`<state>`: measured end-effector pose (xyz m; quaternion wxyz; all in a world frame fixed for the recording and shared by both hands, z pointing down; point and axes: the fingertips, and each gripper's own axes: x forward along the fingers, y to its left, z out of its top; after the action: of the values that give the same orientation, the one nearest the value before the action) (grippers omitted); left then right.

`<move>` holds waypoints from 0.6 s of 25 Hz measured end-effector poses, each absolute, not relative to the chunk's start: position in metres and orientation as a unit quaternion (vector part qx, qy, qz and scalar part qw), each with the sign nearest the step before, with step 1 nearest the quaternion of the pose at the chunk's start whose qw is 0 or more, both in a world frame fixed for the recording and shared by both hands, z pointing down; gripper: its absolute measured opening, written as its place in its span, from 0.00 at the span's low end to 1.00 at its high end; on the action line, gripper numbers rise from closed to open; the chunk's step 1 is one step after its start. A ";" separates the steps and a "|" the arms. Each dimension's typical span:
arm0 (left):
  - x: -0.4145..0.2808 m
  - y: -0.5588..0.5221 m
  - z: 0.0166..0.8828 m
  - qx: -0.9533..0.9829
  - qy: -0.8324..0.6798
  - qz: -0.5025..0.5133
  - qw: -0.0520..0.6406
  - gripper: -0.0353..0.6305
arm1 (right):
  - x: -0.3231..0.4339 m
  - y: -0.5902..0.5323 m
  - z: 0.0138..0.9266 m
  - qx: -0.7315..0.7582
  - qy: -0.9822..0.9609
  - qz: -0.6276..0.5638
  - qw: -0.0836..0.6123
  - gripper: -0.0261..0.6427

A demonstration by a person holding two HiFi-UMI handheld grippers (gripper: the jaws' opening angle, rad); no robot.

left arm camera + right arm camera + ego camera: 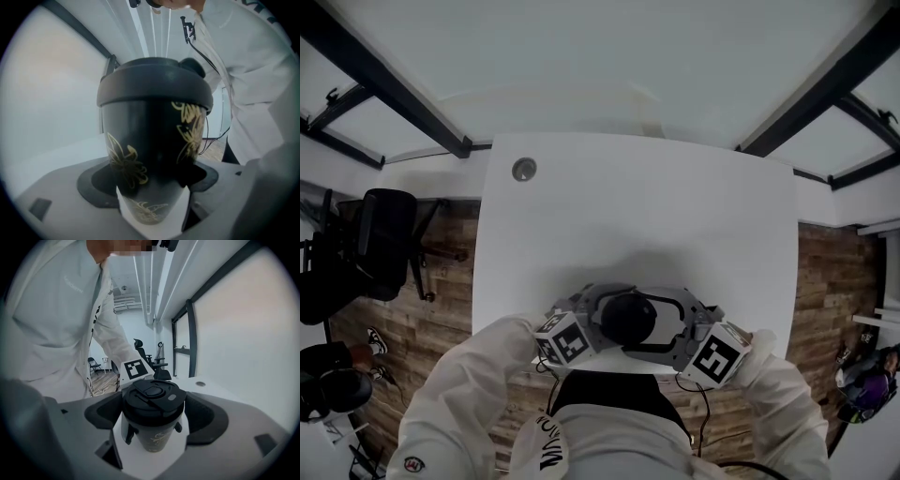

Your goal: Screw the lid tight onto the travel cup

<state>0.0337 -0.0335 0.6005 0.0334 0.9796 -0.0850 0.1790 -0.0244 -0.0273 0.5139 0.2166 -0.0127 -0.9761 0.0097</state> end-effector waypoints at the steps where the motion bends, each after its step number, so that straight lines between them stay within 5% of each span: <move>1: 0.033 -0.033 0.601 0.980 -0.085 0.178 0.034 0.64 | -0.025 -0.027 0.514 -0.014 -0.976 0.010 0.216 0.63; 15: 0.034 -0.034 0.606 0.977 -0.127 0.167 0.028 0.64 | -0.023 -0.023 0.518 0.022 -0.980 0.015 0.197 0.63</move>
<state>0.0343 -0.0345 0.6064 0.0281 0.9774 -0.1267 0.1670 -0.0225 -0.0232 0.5181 0.1966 0.0217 -0.9801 0.0147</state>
